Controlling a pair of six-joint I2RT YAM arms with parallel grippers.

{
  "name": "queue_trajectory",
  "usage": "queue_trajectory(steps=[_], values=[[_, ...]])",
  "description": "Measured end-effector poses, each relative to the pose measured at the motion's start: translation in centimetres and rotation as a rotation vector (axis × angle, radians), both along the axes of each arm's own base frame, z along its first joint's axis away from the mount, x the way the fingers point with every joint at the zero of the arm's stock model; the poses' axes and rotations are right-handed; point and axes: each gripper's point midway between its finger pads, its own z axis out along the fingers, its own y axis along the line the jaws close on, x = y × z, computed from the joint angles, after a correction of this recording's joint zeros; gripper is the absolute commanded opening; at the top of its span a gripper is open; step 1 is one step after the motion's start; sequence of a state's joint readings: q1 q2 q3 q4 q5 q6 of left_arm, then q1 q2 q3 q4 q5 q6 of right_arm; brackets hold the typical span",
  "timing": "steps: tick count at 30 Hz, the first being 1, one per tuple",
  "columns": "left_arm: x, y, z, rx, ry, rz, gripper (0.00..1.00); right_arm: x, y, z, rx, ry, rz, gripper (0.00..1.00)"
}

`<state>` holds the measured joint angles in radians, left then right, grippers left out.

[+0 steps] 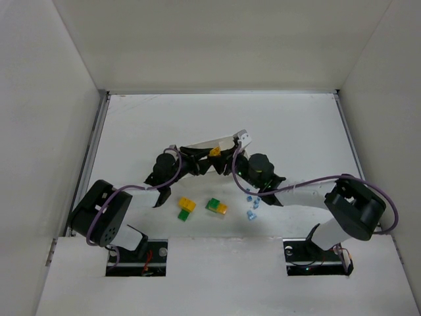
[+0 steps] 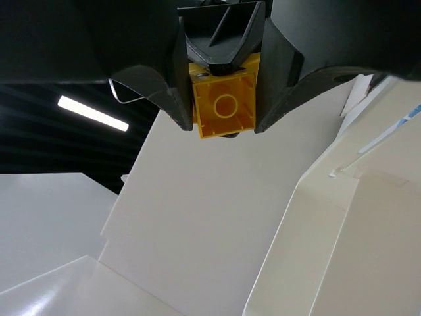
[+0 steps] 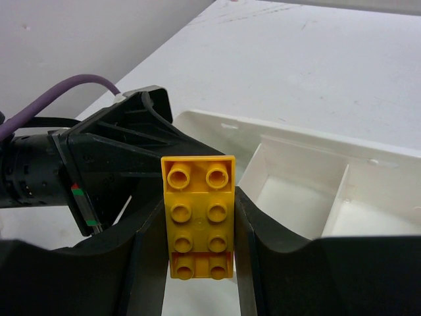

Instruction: Sort the legos into containers by color

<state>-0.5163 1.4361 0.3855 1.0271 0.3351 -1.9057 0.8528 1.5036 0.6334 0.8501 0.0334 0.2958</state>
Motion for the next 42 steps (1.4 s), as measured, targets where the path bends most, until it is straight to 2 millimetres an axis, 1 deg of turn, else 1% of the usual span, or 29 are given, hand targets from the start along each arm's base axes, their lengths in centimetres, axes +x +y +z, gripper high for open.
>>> queue_trajectory(steps=[3,6,9,14,17,19,22,24,29,32,34,37,39,42], values=[[0.1,0.2,0.0,0.001,-0.001,0.006,0.15,0.1,0.1,0.0,-0.015,-0.014,-0.015,0.39],[-0.1,0.4,-0.1,0.003,-0.004,0.008,0.13,-0.1,0.3,0.0,-0.019,-0.017,-0.014,0.52],[-0.2,0.5,0.2,0.008,-0.022,0.009,0.13,-0.3,0.3,-0.8,-0.045,-0.001,-0.01,0.6],[-0.2,1.0,-0.1,0.026,-0.036,0.013,0.12,-0.5,0.1,-1.2,-0.063,0.012,-0.009,0.69],[-0.2,1.1,-0.2,0.039,-0.046,0.015,0.12,-0.6,0.0,-1.3,-0.072,0.02,-0.008,0.76],[-0.1,1.2,-0.2,0.049,-0.059,0.017,0.12,-0.8,-0.1,-1.2,-0.076,0.023,-0.006,0.79],[0.1,1.5,-0.1,0.071,-0.091,0.022,0.12,-1.2,-0.3,-0.3,-0.067,0.02,0.004,0.79],[0.0,1.6,0.0,0.092,-0.115,0.02,0.12,-1.6,-0.4,0.6,-0.05,0.017,0.016,0.78],[-0.2,1.8,0.5,0.157,-0.174,0.011,0.12,-2.3,-0.5,2.6,-0.006,0.006,0.043,0.71],[-0.3,1.8,1.4,0.19,-0.219,0.006,0.12,-2.3,-0.6,2.6,0.0,0.016,0.05,0.67],[-0.3,1.9,1.9,0.21,-0.246,0.006,0.12,-2.3,-0.5,2.4,-0.008,0.028,0.054,0.62],[-0.3,2.0,2.5,0.238,-0.278,0.006,0.12,-2.2,-0.3,2.1,-0.014,0.039,0.056,0.5],[-0.4,1.9,2.5,0.259,-0.289,0.004,0.12,-2.2,-0.2,2.1,-0.015,0.044,0.057,0.45],[-0.4,1.7,2.2,0.284,-0.291,0.0,0.12,-2.1,-0.3,1.7,-0.026,0.052,0.054,0.31]])
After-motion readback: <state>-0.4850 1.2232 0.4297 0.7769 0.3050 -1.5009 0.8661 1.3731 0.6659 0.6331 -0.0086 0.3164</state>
